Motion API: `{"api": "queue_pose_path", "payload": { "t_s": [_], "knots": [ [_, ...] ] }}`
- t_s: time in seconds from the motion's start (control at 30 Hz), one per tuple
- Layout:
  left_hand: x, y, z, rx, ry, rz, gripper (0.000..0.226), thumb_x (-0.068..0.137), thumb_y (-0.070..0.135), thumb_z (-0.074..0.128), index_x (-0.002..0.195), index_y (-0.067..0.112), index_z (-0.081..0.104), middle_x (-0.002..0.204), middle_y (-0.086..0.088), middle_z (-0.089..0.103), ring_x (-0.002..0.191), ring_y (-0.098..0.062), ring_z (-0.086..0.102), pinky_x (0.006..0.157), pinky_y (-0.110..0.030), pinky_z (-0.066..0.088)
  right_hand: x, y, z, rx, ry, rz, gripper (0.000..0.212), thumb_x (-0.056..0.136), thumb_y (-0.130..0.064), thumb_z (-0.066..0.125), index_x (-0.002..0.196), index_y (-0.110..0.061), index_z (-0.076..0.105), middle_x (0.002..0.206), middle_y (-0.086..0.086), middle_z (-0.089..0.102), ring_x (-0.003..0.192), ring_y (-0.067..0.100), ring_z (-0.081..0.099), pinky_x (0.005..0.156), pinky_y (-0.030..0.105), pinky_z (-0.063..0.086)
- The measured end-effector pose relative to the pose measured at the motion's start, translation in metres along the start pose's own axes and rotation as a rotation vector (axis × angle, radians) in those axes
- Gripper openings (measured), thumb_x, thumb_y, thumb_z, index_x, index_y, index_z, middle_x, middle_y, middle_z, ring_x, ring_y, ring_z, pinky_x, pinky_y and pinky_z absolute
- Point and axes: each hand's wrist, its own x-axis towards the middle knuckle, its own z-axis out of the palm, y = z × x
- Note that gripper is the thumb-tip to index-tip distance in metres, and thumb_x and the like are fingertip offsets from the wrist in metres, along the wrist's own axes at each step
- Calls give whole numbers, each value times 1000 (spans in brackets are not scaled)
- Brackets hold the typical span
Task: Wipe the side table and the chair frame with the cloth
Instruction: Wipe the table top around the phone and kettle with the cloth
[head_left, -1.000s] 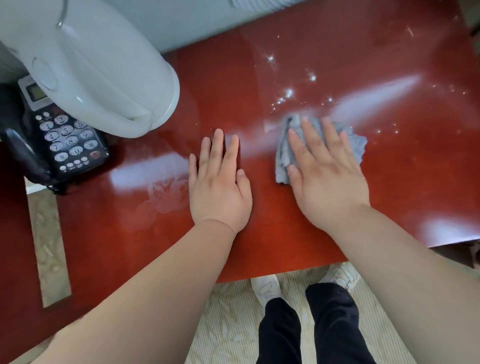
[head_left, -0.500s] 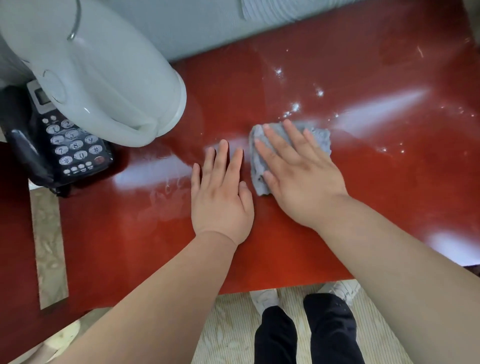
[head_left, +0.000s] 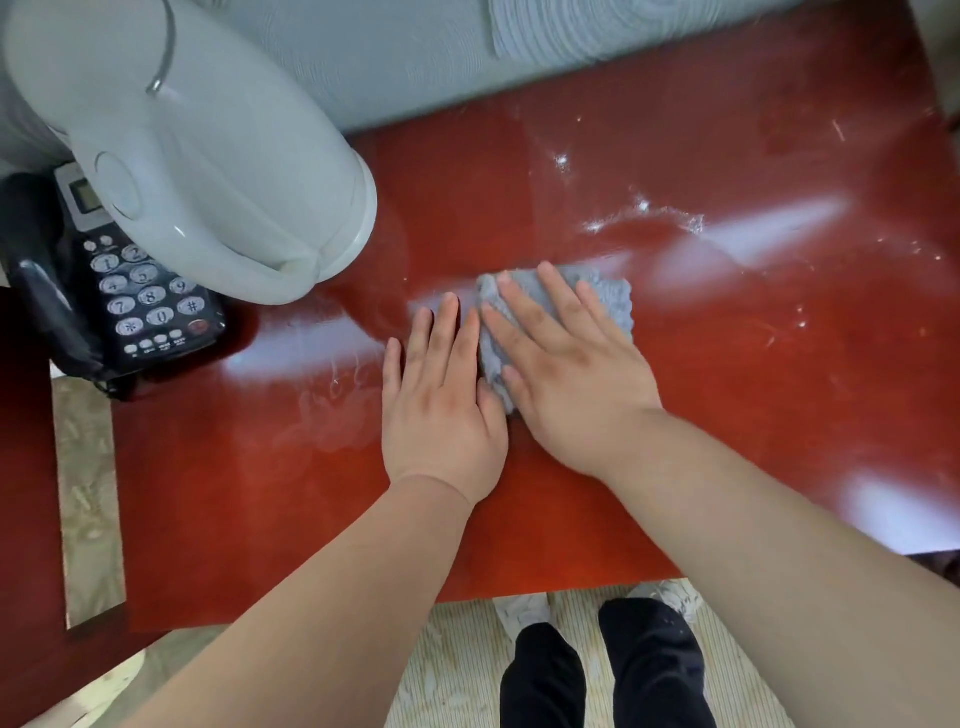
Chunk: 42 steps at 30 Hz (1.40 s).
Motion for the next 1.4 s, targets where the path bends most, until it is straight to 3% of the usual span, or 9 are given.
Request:
{"api": "queue_pose_path", "payload": {
  "t_s": [0.17,0.3,0.37,0.53,0.6,0.83,1.03,1.2,1.4],
  "knots": [
    [-2,2,-1,-7,-9,-11,68,98,31,36,165,23,30,175,3,20,162,-20,12,131,-50,12,15,36,-10,24,40,346,62,107,-40,27,165,-23,14,173,0,7,159,30,-6,128,46,-6],
    [0,2,-2,22,-54,-18,68,99,35,29,166,26,24,176,5,13,163,-18,6,132,-49,8,-23,44,-9,52,91,583,62,108,-38,28,165,-19,14,173,5,5,158,35,-4,128,50,-4],
    [0,1,-2,25,-57,-19,68,99,35,28,166,26,23,176,5,12,163,-18,5,132,-49,8,-31,28,-5,43,85,545,61,108,-39,25,164,-19,15,173,5,6,158,37,-5,128,52,-3],
    [0,0,0,31,-34,0,68,99,33,31,166,22,26,176,3,15,163,-19,8,132,-50,11,-8,7,3,-21,47,87,60,106,-44,27,162,-21,30,170,3,22,159,36,7,129,53,8],
    [0,-1,1,37,-24,2,68,99,32,32,166,21,27,176,2,16,163,-19,9,132,-50,11,15,15,-1,-24,50,20,60,106,-45,25,161,-22,31,170,1,23,159,34,9,129,51,9],
    [-2,2,-1,35,-52,-17,68,99,35,29,167,24,25,176,4,13,163,-18,6,132,-49,10,17,48,-14,-19,105,465,63,107,-47,20,165,-23,14,173,2,5,159,33,-5,129,50,0],
    [1,3,-5,49,-56,-16,68,99,36,30,166,23,27,176,3,16,163,-21,10,132,-50,9,8,42,-11,-15,111,440,61,108,-44,23,164,-20,19,173,4,10,159,33,-2,129,51,4],
    [36,5,-17,-111,86,4,53,88,34,49,137,15,61,146,-8,53,136,-33,48,118,-49,30,6,41,-10,-23,106,453,63,106,-44,21,164,-20,20,173,4,10,159,32,-2,129,51,4],
    [127,-12,-18,-39,72,10,70,91,39,48,156,13,43,170,-9,31,157,-30,26,129,-47,17,7,42,-8,-33,117,457,63,106,-44,21,164,-21,18,173,3,10,159,30,-4,129,49,2]
  ]
}}
